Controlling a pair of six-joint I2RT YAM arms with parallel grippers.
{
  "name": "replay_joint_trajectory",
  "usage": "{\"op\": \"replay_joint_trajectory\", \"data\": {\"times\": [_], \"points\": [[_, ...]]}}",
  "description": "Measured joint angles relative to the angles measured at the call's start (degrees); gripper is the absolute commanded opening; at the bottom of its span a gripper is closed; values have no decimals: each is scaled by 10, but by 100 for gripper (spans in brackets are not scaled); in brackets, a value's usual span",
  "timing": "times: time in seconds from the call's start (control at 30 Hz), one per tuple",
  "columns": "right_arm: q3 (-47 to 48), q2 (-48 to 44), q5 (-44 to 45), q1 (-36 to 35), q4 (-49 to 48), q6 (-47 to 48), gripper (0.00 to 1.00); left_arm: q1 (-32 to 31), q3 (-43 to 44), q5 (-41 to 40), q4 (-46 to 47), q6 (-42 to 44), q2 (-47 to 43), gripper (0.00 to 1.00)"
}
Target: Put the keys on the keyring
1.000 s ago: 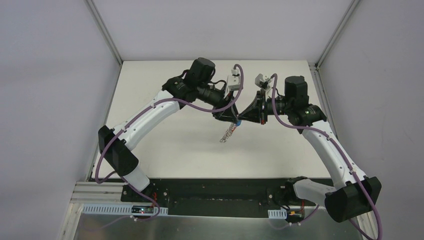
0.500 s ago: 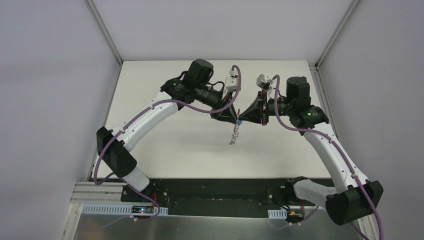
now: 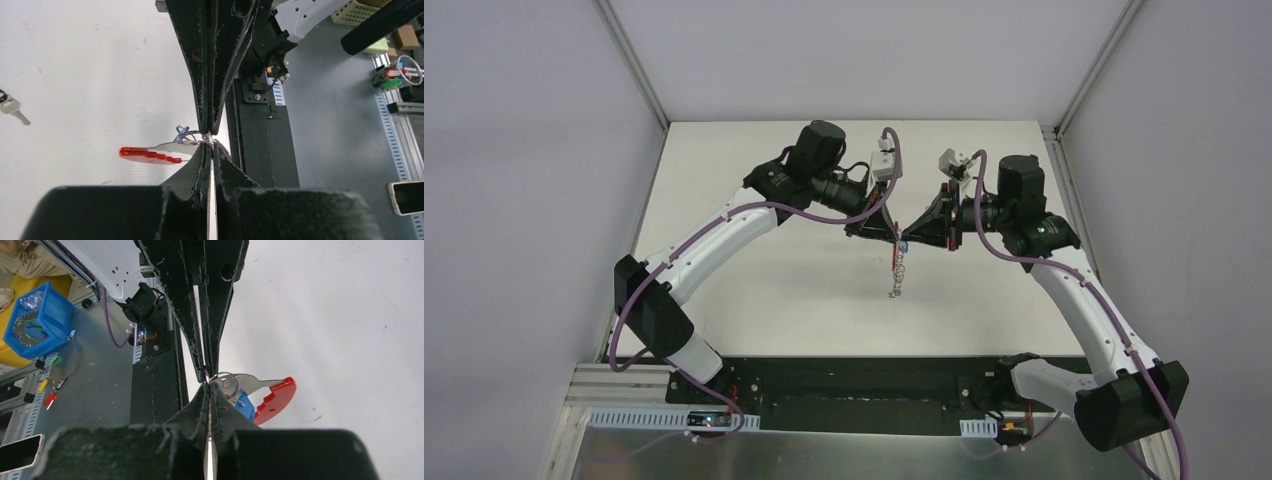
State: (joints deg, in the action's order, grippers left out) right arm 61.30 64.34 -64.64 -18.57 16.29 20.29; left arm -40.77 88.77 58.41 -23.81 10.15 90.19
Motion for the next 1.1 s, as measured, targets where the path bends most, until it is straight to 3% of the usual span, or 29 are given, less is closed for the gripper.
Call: {"op": "replay_joint_trajectory", "data": {"times": [0.17,0.3,0.5,0.6,0.83,1.1], "points": [[-10,-4,-5,1,-14,-4,1,1,0,-10,-2,-7,0,0],[-16,-5,-5,0,-18,-2,18,-2,23,-41,-45,-4,4,0],[-15,-10,8,1,-4,19,40,-8,170,-99,-205,18,42,0],[-14,-10,10,1,2,26,46,-12,242,-115,-279,30,66,0],[5,-10,9,-1,8,31,49,-27,301,-144,-387,36,107,0],[13,-9,-3,-8,4,29,45,-39,309,-162,-426,40,125,0]]}}
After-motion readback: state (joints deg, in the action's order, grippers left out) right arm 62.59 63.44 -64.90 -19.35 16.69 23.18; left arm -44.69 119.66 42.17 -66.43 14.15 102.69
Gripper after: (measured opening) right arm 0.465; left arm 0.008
